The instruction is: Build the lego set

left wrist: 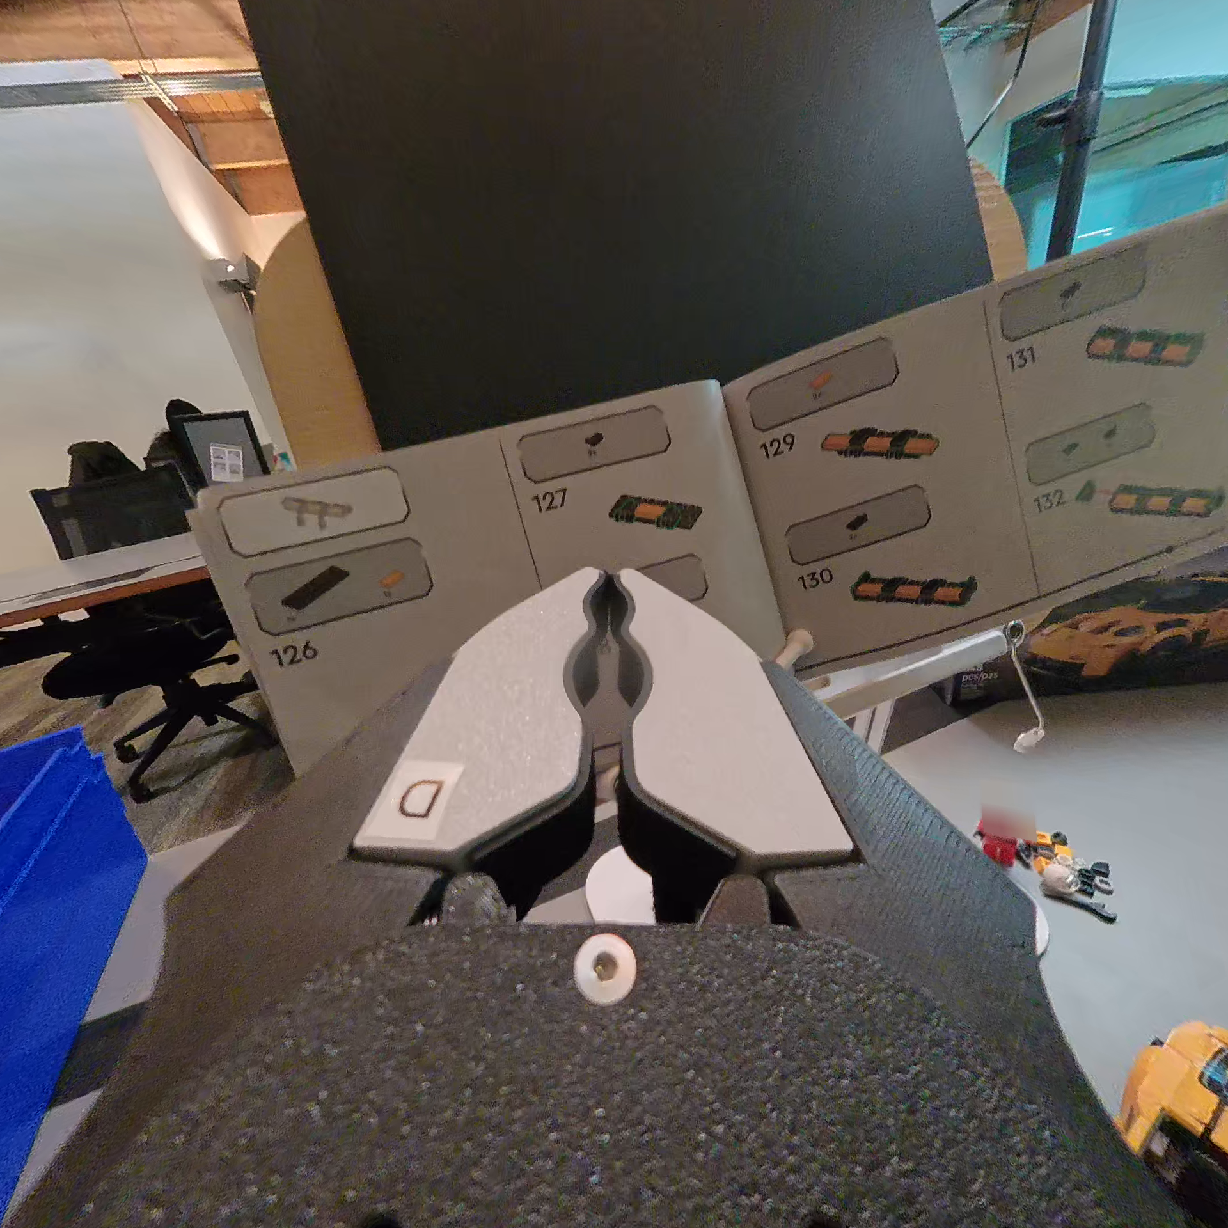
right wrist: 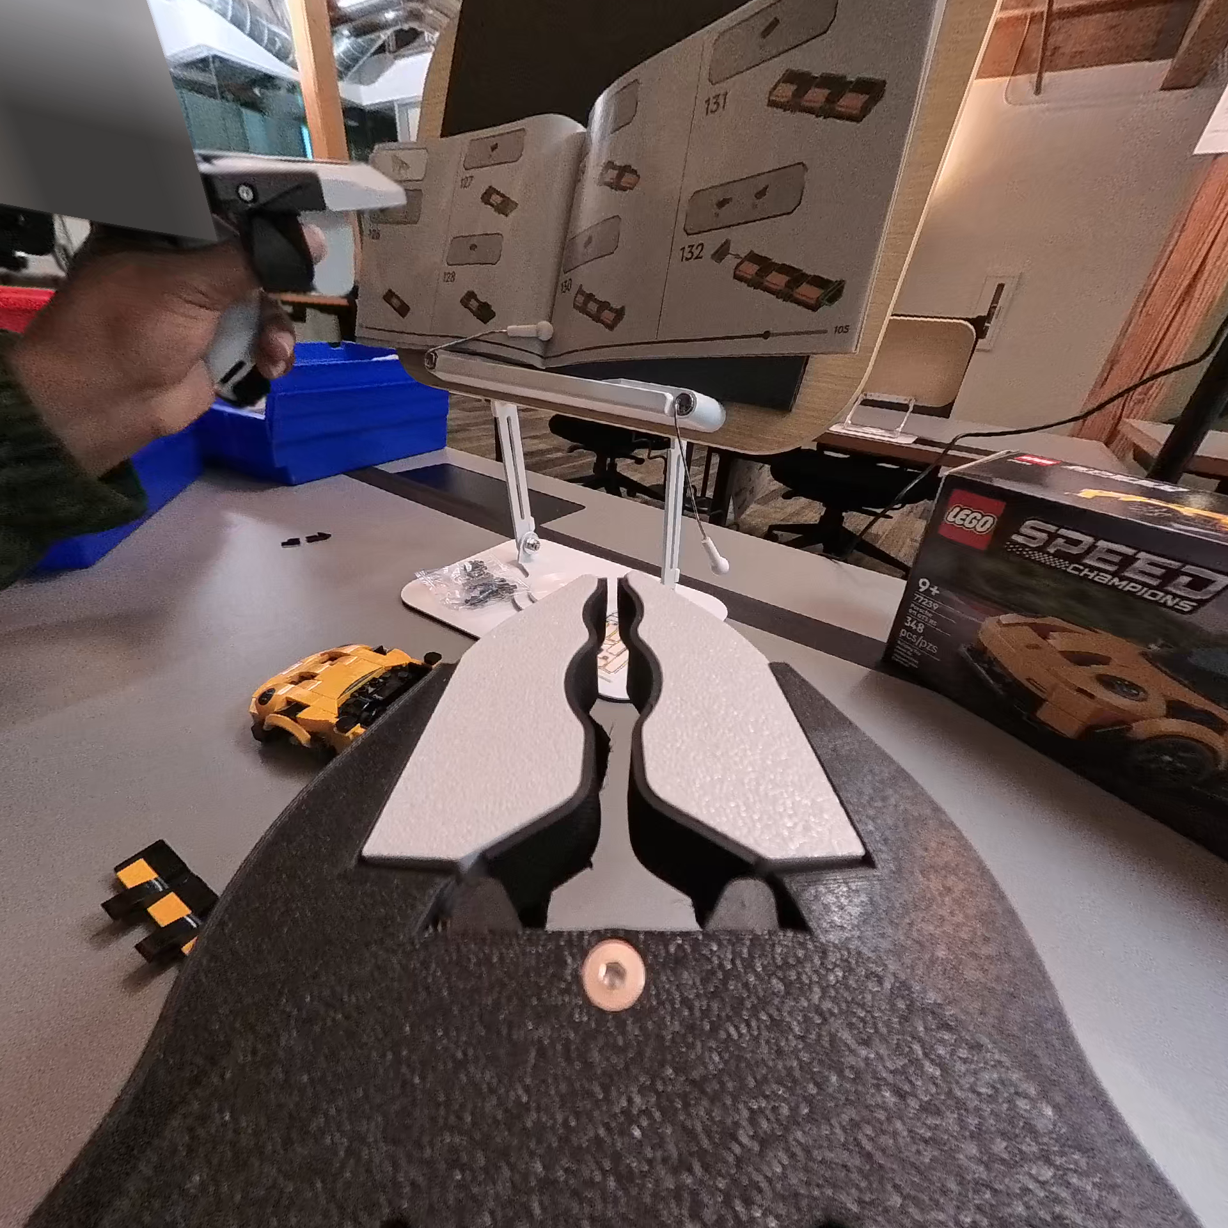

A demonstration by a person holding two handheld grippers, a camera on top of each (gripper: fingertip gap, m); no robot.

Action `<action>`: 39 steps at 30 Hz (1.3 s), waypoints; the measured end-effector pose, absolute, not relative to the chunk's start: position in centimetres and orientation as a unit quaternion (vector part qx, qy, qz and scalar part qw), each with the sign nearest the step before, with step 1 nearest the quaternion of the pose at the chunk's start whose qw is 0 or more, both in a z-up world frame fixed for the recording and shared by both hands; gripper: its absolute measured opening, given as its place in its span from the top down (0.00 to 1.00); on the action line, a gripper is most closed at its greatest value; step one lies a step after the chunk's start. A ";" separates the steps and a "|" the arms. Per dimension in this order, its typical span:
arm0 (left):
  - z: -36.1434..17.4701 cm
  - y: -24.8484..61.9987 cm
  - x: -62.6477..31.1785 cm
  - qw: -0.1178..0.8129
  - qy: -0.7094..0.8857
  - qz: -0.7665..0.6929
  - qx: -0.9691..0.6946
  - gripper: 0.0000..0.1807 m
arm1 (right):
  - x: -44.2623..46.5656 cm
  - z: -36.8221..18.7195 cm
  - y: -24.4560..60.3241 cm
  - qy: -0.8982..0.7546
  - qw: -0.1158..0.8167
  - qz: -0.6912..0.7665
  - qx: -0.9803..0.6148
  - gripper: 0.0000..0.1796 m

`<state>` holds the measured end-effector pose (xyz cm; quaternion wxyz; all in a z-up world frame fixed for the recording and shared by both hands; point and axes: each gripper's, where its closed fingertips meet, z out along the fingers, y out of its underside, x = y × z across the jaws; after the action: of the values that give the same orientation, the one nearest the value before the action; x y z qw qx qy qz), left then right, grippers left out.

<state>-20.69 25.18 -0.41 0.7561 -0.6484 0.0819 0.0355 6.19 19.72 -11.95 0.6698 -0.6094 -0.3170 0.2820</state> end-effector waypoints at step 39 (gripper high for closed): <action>-0.8 24.6 -18.0 0.757 0.114 0.021 -0.643 1.00 | 5.1 -12.0 18.8 -0.339 0.653 0.304 -0.605 0.98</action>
<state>-18.04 24.60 -0.78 0.7574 -0.6427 0.1135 0.0212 5.14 18.82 -11.98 0.6530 -0.6050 -0.3392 0.3041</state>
